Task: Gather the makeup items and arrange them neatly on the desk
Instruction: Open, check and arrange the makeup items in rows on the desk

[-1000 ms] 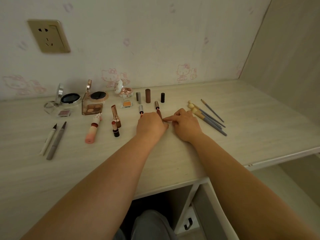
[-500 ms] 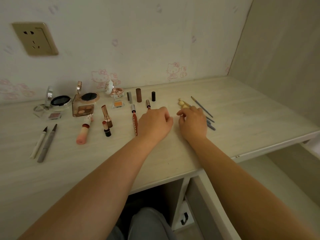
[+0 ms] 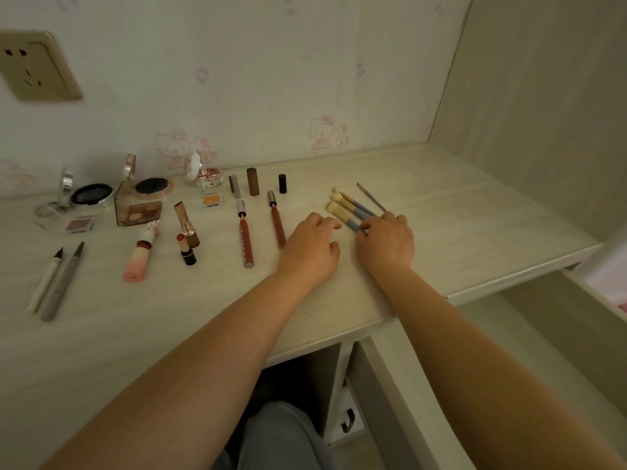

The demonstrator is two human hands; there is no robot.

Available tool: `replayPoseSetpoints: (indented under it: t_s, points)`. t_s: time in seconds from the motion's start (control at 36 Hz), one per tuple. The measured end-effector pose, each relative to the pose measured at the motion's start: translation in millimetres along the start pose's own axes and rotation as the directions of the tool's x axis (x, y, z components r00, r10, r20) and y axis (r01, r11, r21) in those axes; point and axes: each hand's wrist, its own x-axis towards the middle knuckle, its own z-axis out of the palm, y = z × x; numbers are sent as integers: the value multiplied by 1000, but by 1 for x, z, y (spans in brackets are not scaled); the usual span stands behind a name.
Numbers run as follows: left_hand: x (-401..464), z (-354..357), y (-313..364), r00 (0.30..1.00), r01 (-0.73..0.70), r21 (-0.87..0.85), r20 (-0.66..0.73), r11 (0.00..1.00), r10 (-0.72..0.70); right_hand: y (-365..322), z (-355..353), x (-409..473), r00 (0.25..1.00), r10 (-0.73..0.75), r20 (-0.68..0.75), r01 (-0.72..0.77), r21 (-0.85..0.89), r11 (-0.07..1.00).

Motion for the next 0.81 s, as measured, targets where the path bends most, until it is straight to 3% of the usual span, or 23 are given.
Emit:
replayPoseSetpoints:
  t_s: [0.19,0.33,0.53,0.67,0.81]
  points:
    - [2,-4,-14,996,-70,279,-29,958,82,-22,4,2,998,2,65,-10,119,993]
    - [8,-6,-21,997,-75,357,-1,931,81,-29,6,4,997,6,71,-17,164,986]
    - [15,1,-12,996,-65,374,74,925,40,-1,0,15,993,41,-111,-31,86,996]
    - [18,13,1,995,-34,342,101,939,-1,10,0,19,995,78,-61,-80,-22,997]
    - [20,17,2,997,37,308,53,951,-57,9,3,20,997,68,-21,-68,-22,997]
